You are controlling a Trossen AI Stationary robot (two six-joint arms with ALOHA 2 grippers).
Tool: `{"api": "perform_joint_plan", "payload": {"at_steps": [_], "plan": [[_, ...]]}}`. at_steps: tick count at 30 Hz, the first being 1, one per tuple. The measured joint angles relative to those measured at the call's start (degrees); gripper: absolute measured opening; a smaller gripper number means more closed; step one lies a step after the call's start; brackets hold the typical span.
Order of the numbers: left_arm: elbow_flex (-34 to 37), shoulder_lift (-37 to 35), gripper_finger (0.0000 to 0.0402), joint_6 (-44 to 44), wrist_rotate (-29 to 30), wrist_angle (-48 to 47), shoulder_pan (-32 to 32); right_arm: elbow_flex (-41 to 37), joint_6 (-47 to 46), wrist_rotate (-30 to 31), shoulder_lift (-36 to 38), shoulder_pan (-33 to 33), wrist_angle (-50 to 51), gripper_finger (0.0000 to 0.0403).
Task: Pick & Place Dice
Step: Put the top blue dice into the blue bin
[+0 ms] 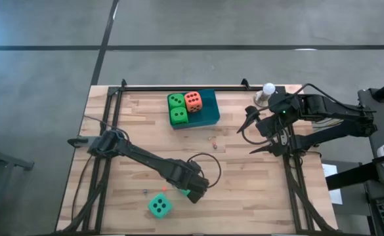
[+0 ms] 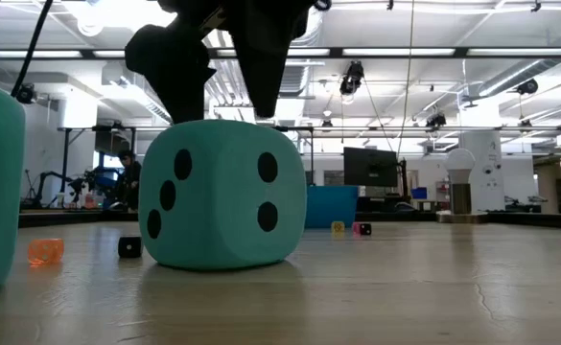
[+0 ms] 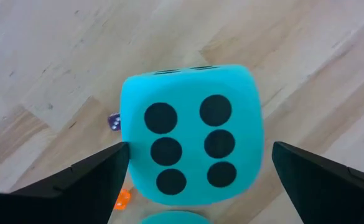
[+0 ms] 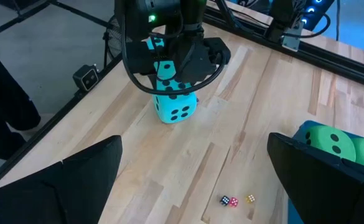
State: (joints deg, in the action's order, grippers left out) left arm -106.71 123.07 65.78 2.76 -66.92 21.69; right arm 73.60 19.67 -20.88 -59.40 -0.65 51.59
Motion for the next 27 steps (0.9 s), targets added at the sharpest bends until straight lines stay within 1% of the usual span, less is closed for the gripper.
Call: {"api": "perform_joint_plan", "payload": {"at_steps": [5,22,27], "plan": [[1.15,0.02,0.0399,0.04,0.24,-0.01,0.00,0.00,-0.08,0.00,0.01,0.01,0.00,0.0400],[0.15,0.02,0.0399,1.80,-0.47,-1.79,-0.02,0.00,0.01,0.00,0.01,0.01,0.00,0.0400],[0.15,0.02,0.0398,4.55,-0.78,-2.13,-0.04,0.00,-0.02,0.00,0.01,-0.01,0.00,0.0400]]}}
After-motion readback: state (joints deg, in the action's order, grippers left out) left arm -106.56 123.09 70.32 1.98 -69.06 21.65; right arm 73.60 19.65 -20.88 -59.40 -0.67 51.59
